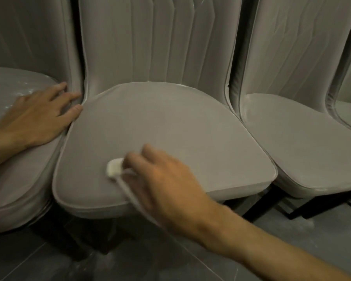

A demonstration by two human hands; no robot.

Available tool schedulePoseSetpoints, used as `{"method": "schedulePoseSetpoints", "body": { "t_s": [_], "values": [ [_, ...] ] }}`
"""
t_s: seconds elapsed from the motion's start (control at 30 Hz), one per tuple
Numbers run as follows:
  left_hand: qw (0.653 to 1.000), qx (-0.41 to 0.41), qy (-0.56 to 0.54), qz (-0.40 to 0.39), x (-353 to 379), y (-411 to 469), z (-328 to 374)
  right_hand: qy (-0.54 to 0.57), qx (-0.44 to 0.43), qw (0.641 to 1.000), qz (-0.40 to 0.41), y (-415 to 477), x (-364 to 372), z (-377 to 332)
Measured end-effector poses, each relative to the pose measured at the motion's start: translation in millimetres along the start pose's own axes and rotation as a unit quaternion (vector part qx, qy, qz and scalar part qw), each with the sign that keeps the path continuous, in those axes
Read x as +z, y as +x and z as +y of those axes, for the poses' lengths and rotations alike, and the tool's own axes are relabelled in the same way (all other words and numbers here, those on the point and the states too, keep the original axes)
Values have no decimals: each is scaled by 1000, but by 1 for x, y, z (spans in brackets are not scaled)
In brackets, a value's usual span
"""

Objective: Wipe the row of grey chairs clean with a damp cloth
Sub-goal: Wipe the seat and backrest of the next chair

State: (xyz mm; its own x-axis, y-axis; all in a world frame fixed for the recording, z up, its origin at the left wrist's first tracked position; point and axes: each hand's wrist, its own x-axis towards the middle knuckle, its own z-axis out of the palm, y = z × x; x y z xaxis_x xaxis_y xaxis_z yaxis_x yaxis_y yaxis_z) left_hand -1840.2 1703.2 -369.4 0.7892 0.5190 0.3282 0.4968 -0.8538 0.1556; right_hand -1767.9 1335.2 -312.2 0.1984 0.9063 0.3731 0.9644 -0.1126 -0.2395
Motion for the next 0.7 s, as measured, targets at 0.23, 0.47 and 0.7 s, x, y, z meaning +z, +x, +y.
{"method": "schedulePoseSetpoints", "body": {
  "t_s": [0.23, 0.47, 0.7],
  "values": [
    [1000, -6, 11, -15, -17, -9, 19, -137, 252, 954, 89, -51, -41, 91],
    [999, -21, 11, -38, -35, -18, 39, 0, -47, 999, -14, 30, 33, -45],
    [999, -14, 20, -30, -33, -21, 38, -50, 79, 995, 22, 18, 6, 14]
  ]
}}
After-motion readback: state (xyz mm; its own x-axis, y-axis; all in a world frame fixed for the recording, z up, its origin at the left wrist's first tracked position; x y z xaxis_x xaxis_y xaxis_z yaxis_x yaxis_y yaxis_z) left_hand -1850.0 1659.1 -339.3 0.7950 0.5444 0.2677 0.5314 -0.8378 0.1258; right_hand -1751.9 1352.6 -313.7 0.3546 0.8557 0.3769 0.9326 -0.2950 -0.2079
